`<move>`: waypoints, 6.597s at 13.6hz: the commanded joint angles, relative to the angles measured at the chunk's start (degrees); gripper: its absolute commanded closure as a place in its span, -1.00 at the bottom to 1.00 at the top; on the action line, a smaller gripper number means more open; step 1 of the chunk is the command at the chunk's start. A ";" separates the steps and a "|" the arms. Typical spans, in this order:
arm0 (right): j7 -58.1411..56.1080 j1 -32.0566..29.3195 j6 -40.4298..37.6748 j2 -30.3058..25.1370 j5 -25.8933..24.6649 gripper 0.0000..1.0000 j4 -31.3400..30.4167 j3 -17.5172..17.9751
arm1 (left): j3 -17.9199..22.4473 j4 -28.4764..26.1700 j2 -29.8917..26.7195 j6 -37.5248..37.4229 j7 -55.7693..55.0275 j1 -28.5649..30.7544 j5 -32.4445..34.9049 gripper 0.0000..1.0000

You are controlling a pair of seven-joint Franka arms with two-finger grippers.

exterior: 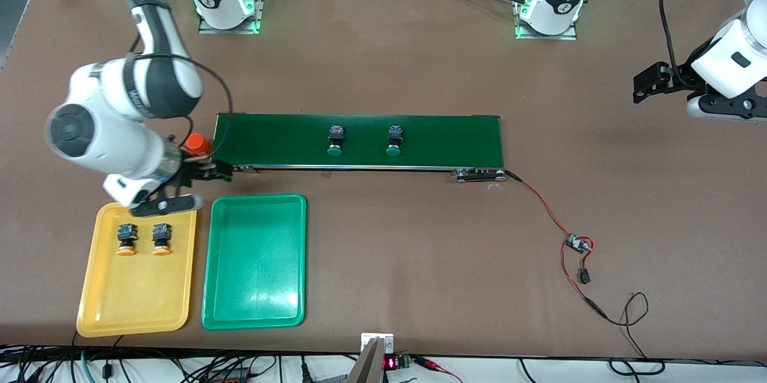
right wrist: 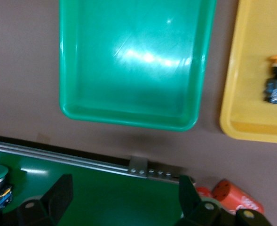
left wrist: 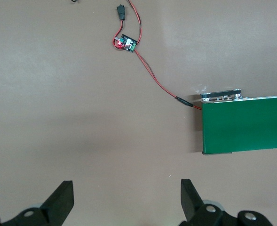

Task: Sort buttons by color to trays
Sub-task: 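Move the right gripper back over a green-cap button on the belt, then lower the right gripper and grasp the green-cap button, then carry the green button into the green tray and open the right gripper, then move the right gripper back to the last green button on the belt, then grasp the last green-cap button with the right gripper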

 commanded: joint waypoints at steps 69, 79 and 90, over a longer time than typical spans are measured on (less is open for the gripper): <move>11.91 5.14 12.75 6.01 -2.83 -1.00 -3.73 -0.57 | 0.04 1.42 0.30 -1.38 0.97 -0.34 1.58 -1.00; 35.48 14.82 13.01 -2.19 -2.12 -1.00 -16.32 3.74 | -0.05 1.42 0.30 -1.38 0.88 -0.34 1.58 -1.00; 36.11 14.38 17.06 -2.10 -2.12 -0.02 -22.65 4.45 | -0.75 1.42 0.30 -1.38 0.53 -0.34 1.49 -1.00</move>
